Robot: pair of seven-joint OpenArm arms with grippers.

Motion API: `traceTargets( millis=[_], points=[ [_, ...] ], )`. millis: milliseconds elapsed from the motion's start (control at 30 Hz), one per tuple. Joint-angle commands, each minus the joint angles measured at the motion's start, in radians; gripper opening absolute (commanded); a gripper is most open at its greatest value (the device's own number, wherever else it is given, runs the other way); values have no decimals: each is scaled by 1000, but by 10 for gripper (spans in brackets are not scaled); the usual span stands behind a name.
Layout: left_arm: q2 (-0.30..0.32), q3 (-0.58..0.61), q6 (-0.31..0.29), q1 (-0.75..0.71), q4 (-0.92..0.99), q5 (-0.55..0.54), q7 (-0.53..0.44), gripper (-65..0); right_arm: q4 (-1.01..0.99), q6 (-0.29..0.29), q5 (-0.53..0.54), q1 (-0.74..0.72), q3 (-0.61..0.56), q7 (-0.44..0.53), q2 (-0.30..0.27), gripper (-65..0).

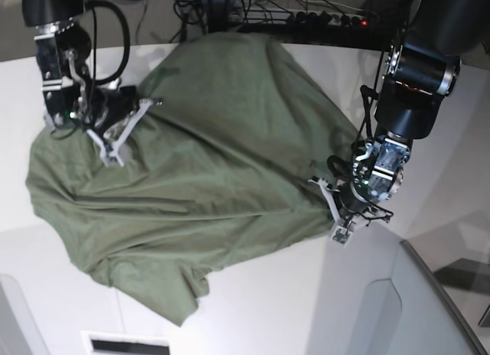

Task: Layout the t-shirt on the table in an organized manner, then fold the t-shirt properly
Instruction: 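Pull the grasped shirt edges with both grippers, bunching the fabric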

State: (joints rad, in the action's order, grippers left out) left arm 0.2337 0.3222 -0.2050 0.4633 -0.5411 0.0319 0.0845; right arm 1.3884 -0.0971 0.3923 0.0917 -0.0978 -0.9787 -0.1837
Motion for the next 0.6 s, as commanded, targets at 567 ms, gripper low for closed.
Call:
traceTargets(
  millis=[567],
  points=[
    [-66,4,46,51,16,16,59,-650,-528,15,-52,-433,-58,116,-98,-650]
  ],
)
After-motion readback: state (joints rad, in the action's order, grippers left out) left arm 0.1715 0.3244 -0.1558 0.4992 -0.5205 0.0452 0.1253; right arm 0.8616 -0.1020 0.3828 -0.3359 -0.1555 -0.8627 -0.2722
